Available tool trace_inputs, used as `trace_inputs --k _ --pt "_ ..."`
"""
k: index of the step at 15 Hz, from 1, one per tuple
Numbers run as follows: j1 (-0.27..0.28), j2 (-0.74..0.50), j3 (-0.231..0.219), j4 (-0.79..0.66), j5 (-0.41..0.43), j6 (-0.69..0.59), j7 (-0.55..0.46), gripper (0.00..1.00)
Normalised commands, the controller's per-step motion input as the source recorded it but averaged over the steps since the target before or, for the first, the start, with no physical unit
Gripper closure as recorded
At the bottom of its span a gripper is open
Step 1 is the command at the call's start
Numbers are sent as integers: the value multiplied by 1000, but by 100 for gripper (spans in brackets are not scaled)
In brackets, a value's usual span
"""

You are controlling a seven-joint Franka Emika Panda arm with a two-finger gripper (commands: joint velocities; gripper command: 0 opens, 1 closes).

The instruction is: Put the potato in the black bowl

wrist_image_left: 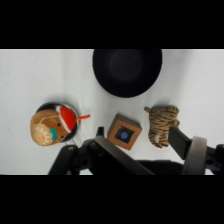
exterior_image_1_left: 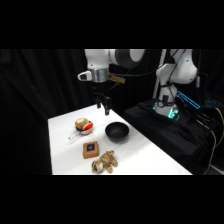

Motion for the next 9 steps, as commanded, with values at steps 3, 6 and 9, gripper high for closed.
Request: trace_inputs --k 3,6,9 --pt "-19 15 19 33 7 -12 -11 0" --pt "-56 116 -15 207 8 9 -51 0" --pt "-111 216 -76 379 -14 25 -81 0"
